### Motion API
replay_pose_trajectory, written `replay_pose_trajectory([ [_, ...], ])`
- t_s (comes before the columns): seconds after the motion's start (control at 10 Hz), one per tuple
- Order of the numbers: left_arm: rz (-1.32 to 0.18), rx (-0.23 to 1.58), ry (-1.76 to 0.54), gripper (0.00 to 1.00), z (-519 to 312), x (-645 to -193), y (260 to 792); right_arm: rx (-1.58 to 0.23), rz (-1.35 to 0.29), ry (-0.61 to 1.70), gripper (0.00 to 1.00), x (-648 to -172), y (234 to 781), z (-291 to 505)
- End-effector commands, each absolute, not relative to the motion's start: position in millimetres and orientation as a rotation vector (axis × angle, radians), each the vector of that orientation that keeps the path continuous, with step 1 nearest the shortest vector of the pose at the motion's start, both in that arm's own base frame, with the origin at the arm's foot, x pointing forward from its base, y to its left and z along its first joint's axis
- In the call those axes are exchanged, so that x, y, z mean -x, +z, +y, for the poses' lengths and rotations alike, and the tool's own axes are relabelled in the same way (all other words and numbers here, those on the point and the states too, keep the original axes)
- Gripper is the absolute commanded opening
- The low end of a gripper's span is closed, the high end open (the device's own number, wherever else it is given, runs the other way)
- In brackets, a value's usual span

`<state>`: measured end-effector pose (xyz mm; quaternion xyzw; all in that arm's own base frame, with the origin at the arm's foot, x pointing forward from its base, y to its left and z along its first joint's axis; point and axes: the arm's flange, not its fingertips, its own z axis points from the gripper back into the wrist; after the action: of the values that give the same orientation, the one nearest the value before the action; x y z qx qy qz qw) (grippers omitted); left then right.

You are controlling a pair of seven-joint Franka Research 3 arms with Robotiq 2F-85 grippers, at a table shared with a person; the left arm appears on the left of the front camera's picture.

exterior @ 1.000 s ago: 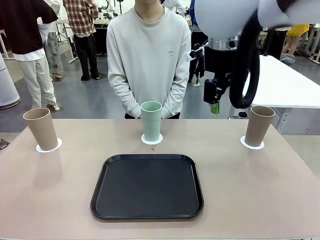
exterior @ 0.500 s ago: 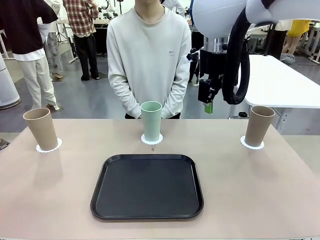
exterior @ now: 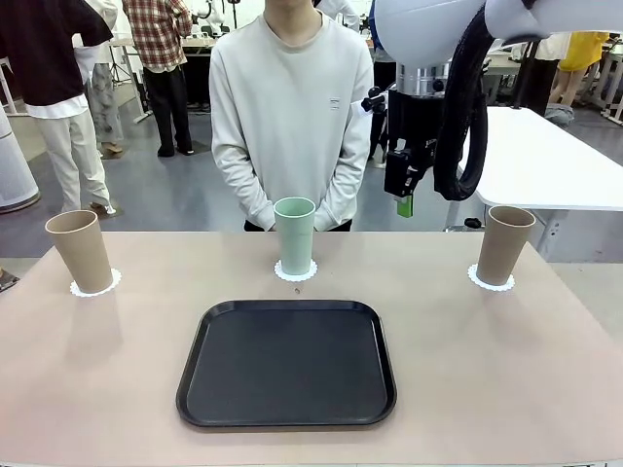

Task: Place coasters on the table and set cups on them.
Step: Take one Reusable plastic cup from the Flat Tray and place it on a coaster set by the human.

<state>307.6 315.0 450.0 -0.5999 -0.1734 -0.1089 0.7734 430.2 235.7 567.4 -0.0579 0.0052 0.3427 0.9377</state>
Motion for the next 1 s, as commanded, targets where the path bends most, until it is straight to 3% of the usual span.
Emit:
replay_pose_trajectory([
  [0.0,-0.38,1.307,-0.238,1.0,315,-306,452,0.132,0.014,0.701,1.0,-428,564,233],
  [0.3,-0.38,1.307,-0.238,1.0,315,-306,452,0.118,0.011,0.698,1.0,-431,567,235],
  [0.4,-0.38,1.307,-0.238,1.0,315,-306,452,-0.274,-0.057,0.631,1.0,-423,567,161],
  [0.6,-0.38,1.307,-0.238,1.0,315,-306,452,-0.837,-0.085,0.536,1.0,-441,529,53],
  [0.9,-0.38,1.307,-0.238,1.0,315,-306,452,-1.343,-0.068,0.428,1.0,-459,456,-43],
])
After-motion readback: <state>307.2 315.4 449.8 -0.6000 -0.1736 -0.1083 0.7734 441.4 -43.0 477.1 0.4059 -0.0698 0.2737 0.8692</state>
